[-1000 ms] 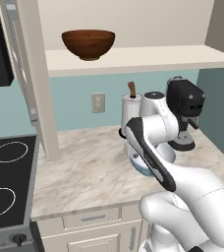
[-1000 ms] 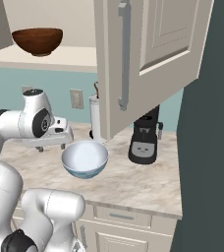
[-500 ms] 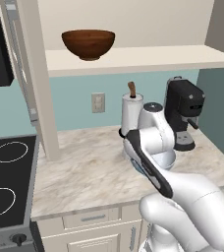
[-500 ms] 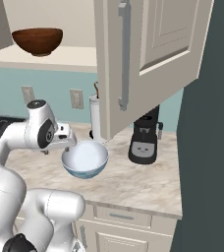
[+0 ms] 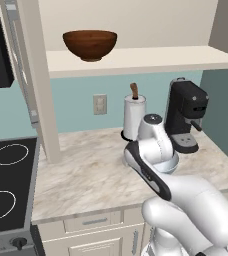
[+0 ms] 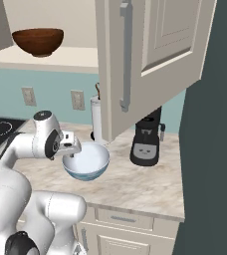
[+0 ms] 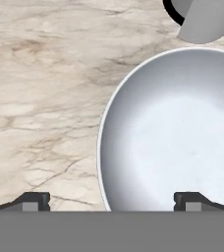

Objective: Open the cabinet. Pick the bowls from the counter and place them in the cabinet. Then close the cabinet.

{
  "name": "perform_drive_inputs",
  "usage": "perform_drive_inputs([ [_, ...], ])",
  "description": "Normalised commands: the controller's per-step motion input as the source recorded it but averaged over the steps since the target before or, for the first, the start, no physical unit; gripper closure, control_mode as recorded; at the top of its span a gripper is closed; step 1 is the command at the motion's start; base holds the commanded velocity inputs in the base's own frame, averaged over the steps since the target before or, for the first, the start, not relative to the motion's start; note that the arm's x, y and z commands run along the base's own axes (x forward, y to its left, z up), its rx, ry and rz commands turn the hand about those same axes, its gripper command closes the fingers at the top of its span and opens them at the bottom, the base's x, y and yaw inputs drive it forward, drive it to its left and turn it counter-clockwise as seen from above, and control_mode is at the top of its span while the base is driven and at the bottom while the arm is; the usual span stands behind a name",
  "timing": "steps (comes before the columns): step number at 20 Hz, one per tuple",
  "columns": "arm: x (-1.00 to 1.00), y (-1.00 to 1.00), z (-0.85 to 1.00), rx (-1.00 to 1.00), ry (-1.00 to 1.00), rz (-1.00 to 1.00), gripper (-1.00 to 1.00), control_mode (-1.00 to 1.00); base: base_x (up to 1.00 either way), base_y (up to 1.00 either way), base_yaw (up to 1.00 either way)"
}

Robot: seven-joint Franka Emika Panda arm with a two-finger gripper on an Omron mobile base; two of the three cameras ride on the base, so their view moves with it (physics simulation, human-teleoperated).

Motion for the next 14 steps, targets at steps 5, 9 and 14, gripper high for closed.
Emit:
perform_drive_inputs([
  [5,0.22,0.0,-0.22,0.0,0.0,0.0,-1.0,-1.0,0.0,0.0,0.0],
  [9,0.13,0.0,-0.18,0.01,0.0,0.0,-1.0,-1.0,0.0,0.0,0.0],
  [14,0.03,0.0,-0.21,0.0,0.0,0.0,-1.0,-1.0,0.0,0.0,0.0],
])
